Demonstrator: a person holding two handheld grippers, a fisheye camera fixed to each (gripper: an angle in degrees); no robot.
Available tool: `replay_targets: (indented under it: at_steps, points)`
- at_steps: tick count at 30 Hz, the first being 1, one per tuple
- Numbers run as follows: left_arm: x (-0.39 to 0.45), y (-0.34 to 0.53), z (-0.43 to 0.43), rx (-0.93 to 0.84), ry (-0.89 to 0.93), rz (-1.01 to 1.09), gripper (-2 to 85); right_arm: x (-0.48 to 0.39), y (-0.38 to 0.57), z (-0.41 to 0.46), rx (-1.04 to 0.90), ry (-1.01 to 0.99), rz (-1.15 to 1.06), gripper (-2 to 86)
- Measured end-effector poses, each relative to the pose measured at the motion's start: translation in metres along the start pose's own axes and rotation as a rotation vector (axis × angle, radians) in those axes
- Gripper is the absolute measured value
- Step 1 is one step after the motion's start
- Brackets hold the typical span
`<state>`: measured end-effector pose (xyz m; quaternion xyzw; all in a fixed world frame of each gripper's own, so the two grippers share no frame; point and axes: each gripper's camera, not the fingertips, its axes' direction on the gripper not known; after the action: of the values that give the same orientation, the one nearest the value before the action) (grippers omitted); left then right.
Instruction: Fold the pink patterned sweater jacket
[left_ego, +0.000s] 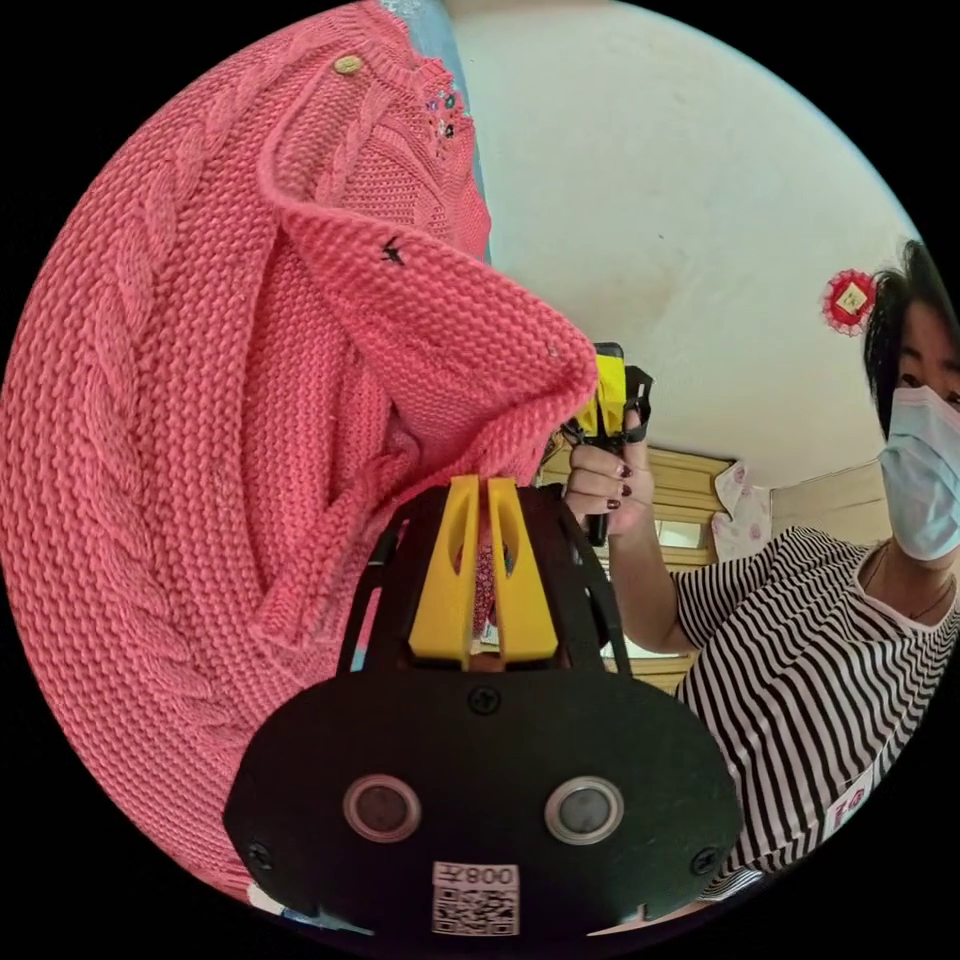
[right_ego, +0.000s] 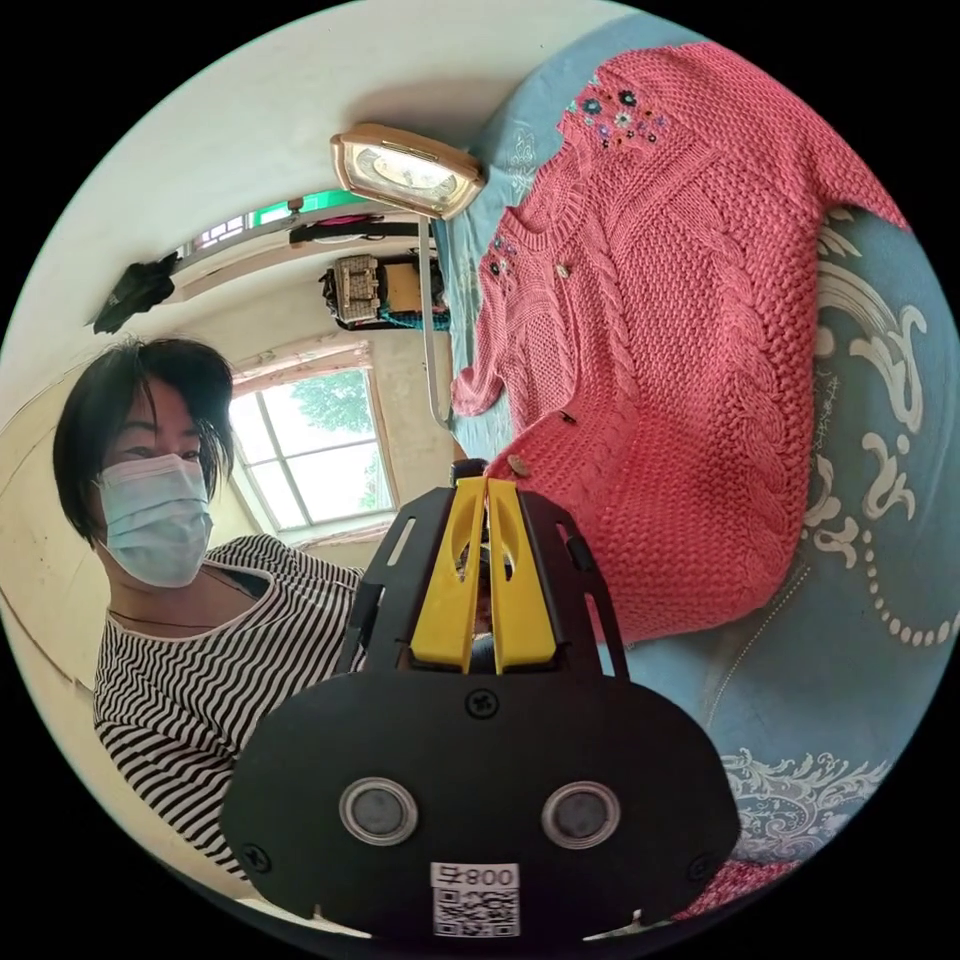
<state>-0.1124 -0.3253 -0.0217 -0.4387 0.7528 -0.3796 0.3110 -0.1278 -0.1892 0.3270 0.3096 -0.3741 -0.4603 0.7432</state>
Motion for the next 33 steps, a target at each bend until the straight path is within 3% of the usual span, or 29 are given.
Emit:
replay_targets:
  at_steps: [6,10,15,21,25,28,33]
  points:
    - [0.018,0.017,-0.053,0.085,0.099,-0.014,1.3,-0.003,0.036,-0.026,0.133,0.136,0.006,1.8]
    - [0.013,0.032,-0.094,0.166,0.113,-0.078,1.2,0.022,0.089,-0.029,0.168,0.393,0.160,4.2]
    - [-0.013,0.050,-0.133,0.234,0.038,-0.227,1.2,0.068,0.137,0.009,0.106,0.295,0.310,6.3]
    - [-0.022,0.051,-0.134,0.218,0.063,-0.247,1.2,0.052,0.147,0.072,-0.009,0.336,0.231,8.3]
    - [-0.021,0.052,-0.131,0.190,0.070,-0.235,1.2,0.039,0.149,0.106,-0.042,0.476,0.192,8.3]
    - [-0.020,0.055,-0.132,0.182,0.064,-0.234,1.2,0.041,0.148,0.126,-0.082,0.581,0.192,6.5]
    - [-0.017,0.059,-0.135,0.181,0.071,-0.221,1.2,0.031,0.164,0.128,-0.101,0.590,0.156,2.6]
